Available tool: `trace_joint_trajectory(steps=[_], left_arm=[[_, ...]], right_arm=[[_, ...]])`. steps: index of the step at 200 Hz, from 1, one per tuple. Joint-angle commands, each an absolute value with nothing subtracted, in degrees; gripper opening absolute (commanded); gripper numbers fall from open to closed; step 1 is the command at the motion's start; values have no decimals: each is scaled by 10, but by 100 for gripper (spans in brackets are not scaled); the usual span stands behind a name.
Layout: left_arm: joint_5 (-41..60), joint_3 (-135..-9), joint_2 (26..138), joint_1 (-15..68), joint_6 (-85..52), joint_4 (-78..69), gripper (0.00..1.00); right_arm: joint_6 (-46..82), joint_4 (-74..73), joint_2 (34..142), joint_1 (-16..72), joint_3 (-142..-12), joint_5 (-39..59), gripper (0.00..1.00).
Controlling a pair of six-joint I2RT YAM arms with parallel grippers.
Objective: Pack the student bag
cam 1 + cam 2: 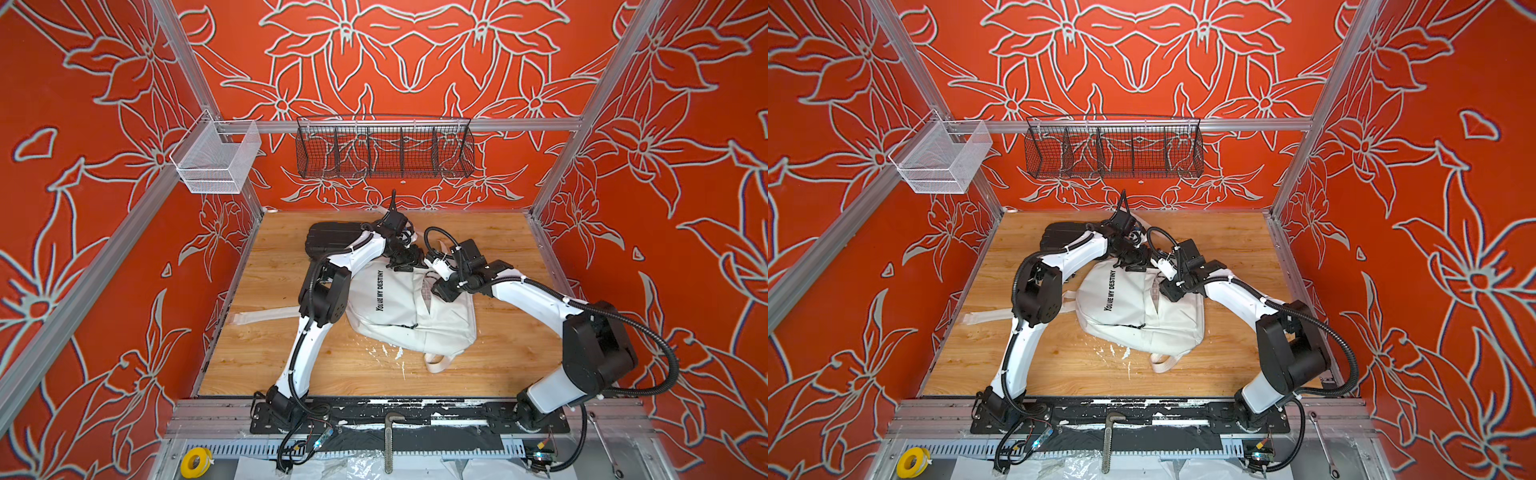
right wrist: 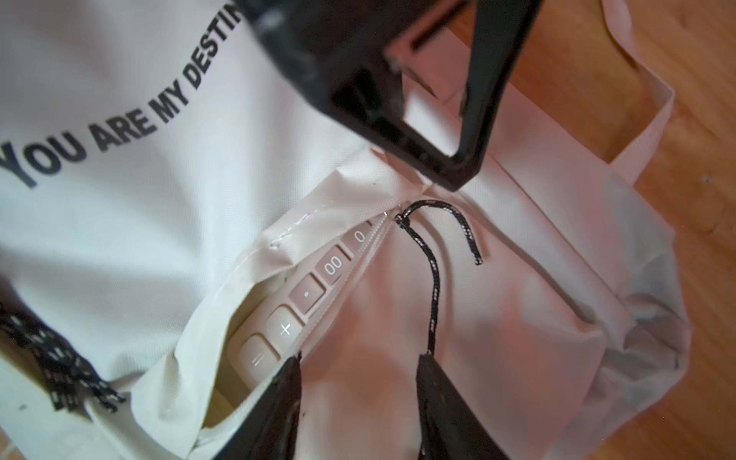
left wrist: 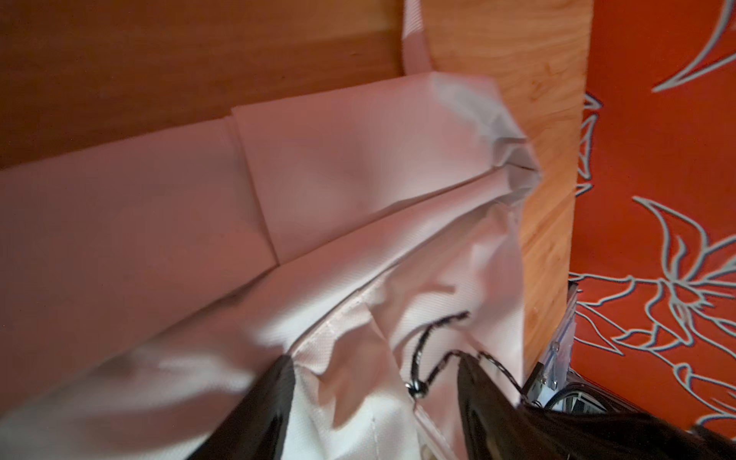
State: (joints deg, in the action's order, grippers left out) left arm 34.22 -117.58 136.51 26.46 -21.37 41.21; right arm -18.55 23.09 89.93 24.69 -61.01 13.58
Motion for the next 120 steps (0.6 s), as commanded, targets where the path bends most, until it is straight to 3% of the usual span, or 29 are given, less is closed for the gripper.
trace_joint_trajectory(steps=[1,76,120], left_arm=[[333,-1197,1373,265,-206,465,67],[358,-1184,1394,260,-239,439,64],[364,-1168,1401,255,-271,426,51]], right_arm=[[-301,196,921,224,-634,155,49],[-400,248,1050,216,-743,165,50],[-445,285,1074,214,-758,197,47]])
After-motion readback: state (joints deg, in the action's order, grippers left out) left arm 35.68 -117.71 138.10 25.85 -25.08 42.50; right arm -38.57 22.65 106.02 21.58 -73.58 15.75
